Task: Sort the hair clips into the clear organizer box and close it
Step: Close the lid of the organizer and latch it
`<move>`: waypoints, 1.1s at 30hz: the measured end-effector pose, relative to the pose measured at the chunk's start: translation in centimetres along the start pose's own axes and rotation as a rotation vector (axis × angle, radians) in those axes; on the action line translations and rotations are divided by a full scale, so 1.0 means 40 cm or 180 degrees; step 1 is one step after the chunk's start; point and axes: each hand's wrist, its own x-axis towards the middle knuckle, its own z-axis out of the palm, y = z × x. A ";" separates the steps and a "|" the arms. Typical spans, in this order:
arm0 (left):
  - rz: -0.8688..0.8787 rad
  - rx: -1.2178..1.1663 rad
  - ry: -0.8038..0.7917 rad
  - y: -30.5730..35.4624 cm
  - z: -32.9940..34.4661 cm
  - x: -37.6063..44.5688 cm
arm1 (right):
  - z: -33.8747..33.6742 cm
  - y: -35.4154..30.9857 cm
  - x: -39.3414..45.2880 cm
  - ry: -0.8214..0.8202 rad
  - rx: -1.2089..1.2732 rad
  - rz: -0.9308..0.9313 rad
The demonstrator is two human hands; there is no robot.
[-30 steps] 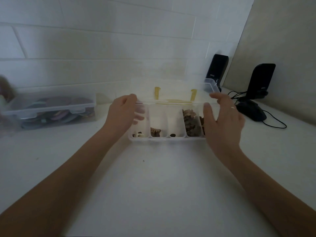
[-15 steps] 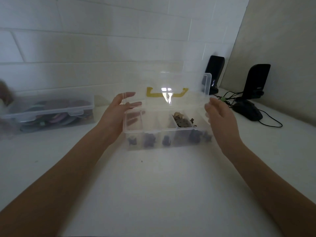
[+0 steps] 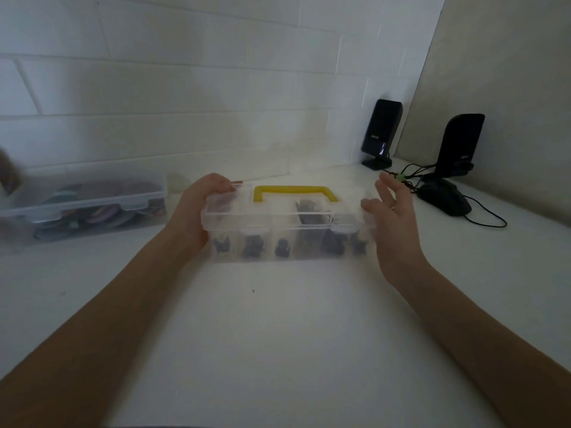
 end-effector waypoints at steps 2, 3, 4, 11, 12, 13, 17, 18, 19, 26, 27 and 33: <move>0.0115 0.0336 -0.0099 0.002 -0.013 -0.001 | -0.002 0.009 0.001 -0.0025 -0.0145 -0.0116; 0.0177 0.0463 -0.0141 0.002 -0.018 -0.001 | -0.002 0.015 0.004 -0.0020 -0.0257 -0.0127; 0.0227 0.0545 -0.0187 0.005 -0.018 -0.004 | -0.001 0.020 0.004 0.0012 -0.0345 -0.0113; 0.0349 0.1014 -0.0184 0.013 -0.012 -0.022 | -0.001 0.027 0.003 -0.0008 -0.0530 -0.0322; 0.0295 0.1106 -0.0167 0.013 -0.013 -0.024 | -0.005 0.028 0.003 -0.0088 -0.0488 -0.0304; 0.0171 0.1149 -0.0160 0.014 -0.014 -0.025 | -0.009 0.026 0.002 -0.0168 -0.0467 -0.0298; -0.0155 0.1389 -0.0501 0.025 -0.028 -0.044 | -0.021 0.015 -0.006 -0.0402 -0.0823 -0.0410; -0.0175 0.1296 -0.0675 0.024 -0.033 -0.052 | -0.024 0.012 -0.008 -0.0499 -0.0914 -0.0412; -0.0164 0.1233 -0.0815 0.022 -0.036 -0.064 | -0.029 0.008 -0.011 -0.0599 -0.0996 -0.0410; 0.0779 0.2024 -0.0006 -0.012 -0.005 -0.116 | -0.040 0.012 -0.017 -0.0735 -0.1081 -0.0562; 0.0853 0.2063 0.0059 -0.021 -0.005 -0.119 | -0.040 0.013 -0.017 -0.0736 -0.1098 -0.0567; 0.1015 0.2498 0.0381 -0.041 -0.012 -0.117 | -0.052 0.031 -0.003 -0.0777 -0.1259 -0.0560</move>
